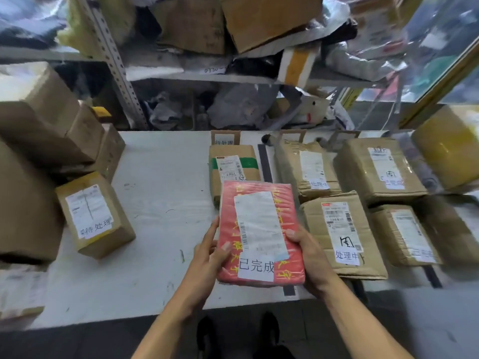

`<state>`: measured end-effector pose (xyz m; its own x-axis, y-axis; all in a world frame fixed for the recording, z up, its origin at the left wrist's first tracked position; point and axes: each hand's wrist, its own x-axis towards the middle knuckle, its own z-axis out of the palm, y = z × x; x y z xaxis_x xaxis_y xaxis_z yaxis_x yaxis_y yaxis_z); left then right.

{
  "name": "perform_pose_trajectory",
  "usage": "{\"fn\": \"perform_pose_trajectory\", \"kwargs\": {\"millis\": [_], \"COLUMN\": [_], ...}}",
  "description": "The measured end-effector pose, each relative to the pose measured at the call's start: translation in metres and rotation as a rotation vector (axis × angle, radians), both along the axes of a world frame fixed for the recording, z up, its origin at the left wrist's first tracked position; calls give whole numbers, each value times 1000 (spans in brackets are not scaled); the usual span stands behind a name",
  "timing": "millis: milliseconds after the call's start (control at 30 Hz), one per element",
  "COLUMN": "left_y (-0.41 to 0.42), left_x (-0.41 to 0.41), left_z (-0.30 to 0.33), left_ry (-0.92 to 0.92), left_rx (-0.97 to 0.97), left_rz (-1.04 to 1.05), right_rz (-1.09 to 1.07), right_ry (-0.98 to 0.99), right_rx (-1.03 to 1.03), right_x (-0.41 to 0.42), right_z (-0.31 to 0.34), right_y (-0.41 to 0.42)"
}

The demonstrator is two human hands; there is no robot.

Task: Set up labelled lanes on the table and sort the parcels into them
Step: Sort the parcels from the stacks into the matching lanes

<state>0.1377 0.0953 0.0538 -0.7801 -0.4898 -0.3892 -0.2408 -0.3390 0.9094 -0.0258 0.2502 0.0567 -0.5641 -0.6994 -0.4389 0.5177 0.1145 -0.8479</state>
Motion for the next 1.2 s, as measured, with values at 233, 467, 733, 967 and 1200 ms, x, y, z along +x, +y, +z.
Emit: {"fn": "perform_pose_trajectory", "kwargs": {"millis": [233, 467, 733, 967, 1200], "left_y": [46, 112, 180, 220, 217], "left_x": [-82, -146, -208, -255, -352], "left_z": [31, 25, 27, 35, 60], "left_ry": [167, 164, 128, 135, 243], "left_rx": [10, 24, -1, 8, -133], "left_rz": [-153, -143, -112, -79, -42], "right_rz": [-178, -189, -160, -163, -114], "right_ry": [41, 74, 50, 22, -5], "right_rx": [1, -24, -50, -68, -29], "right_x": [-53, -110, -180, -227, -334], "right_z": [44, 46, 45, 45, 81], "right_y": [69, 141, 209, 242, 218]}}
